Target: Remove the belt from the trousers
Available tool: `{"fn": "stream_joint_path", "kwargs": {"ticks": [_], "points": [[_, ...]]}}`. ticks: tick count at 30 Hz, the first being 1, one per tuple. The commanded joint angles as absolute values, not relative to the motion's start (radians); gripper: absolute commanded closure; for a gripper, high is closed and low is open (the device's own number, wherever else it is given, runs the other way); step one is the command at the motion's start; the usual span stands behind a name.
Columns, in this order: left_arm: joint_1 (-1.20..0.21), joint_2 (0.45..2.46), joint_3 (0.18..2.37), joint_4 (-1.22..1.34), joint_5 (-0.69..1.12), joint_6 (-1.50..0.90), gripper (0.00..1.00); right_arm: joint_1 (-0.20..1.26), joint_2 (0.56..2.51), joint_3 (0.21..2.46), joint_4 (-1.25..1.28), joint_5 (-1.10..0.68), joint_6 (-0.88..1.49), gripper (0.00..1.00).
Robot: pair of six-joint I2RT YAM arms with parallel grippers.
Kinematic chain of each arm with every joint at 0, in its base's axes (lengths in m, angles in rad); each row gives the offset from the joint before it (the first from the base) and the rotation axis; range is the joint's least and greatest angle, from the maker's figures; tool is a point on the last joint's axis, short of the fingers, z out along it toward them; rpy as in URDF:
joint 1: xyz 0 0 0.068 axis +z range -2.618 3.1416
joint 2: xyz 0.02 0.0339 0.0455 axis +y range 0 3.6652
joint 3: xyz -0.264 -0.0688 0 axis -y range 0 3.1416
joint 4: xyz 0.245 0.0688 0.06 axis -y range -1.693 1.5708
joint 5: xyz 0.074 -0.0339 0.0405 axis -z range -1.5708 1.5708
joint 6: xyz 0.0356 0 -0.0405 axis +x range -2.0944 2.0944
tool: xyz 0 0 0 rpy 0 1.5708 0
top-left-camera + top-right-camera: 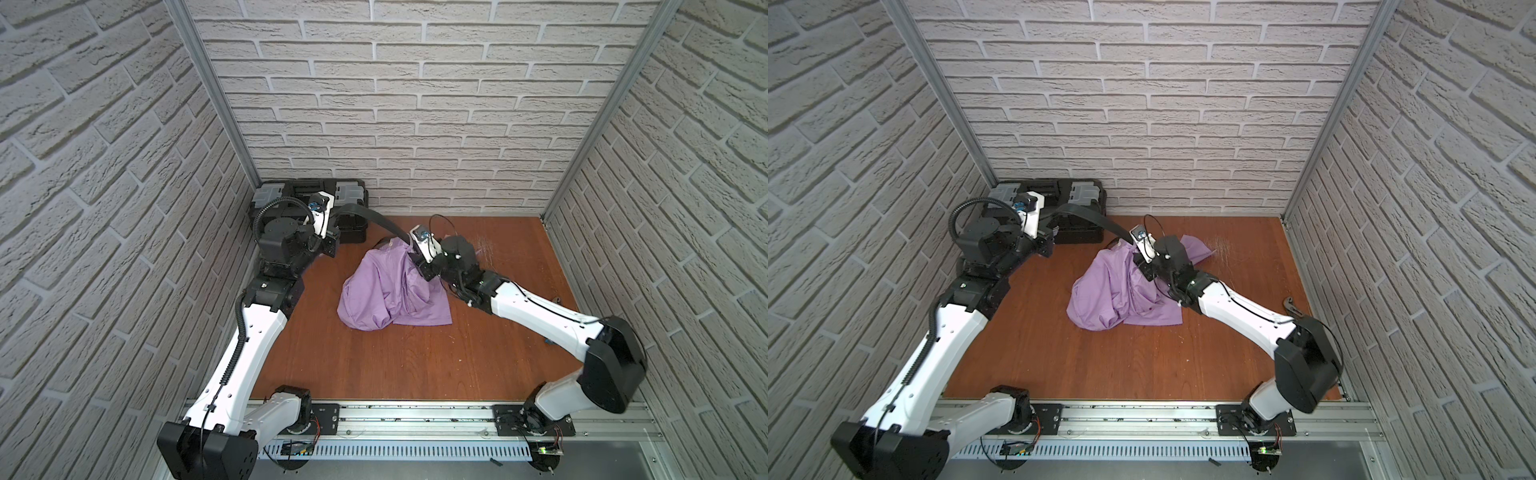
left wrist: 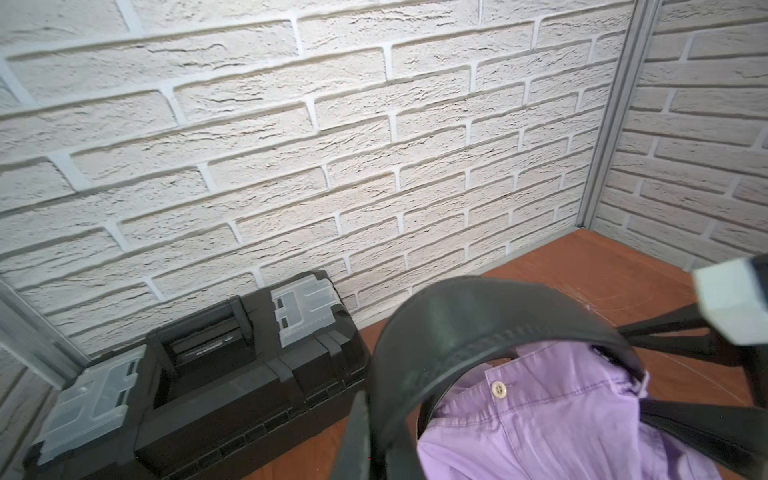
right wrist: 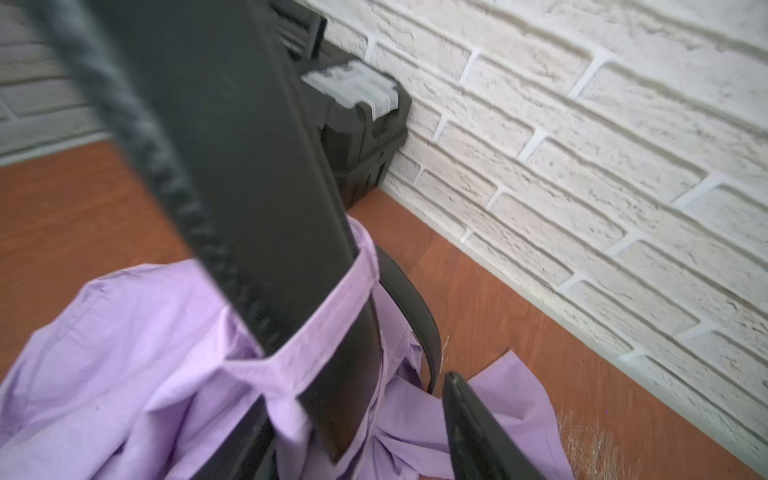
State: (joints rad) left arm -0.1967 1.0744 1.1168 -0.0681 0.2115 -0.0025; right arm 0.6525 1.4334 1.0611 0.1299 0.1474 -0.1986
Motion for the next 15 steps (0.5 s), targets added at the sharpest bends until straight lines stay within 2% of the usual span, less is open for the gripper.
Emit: {"fn": "stream_joint_path", "kwargs": {"ticks": [1, 8, 15], "points": [[-0.182, 1.066, 1.109, 0.099, 0.242, -0.099, 1.0, 0.685, 1.376, 1.034, 0.378, 0.117, -0.281, 0.4], [-0.155, 1.058, 1.111, 0.108, 0.289, -0.148, 1.0, 0.694, 1.509, 1.149, 0.362, 0.084, -0.282, 0.32], [-0.146, 1.032, 1.132, 0.068, 0.28, -0.171, 1.0, 0.693, 1.621, 1.238, 0.35, -0.073, -0.173, 0.31]]}}
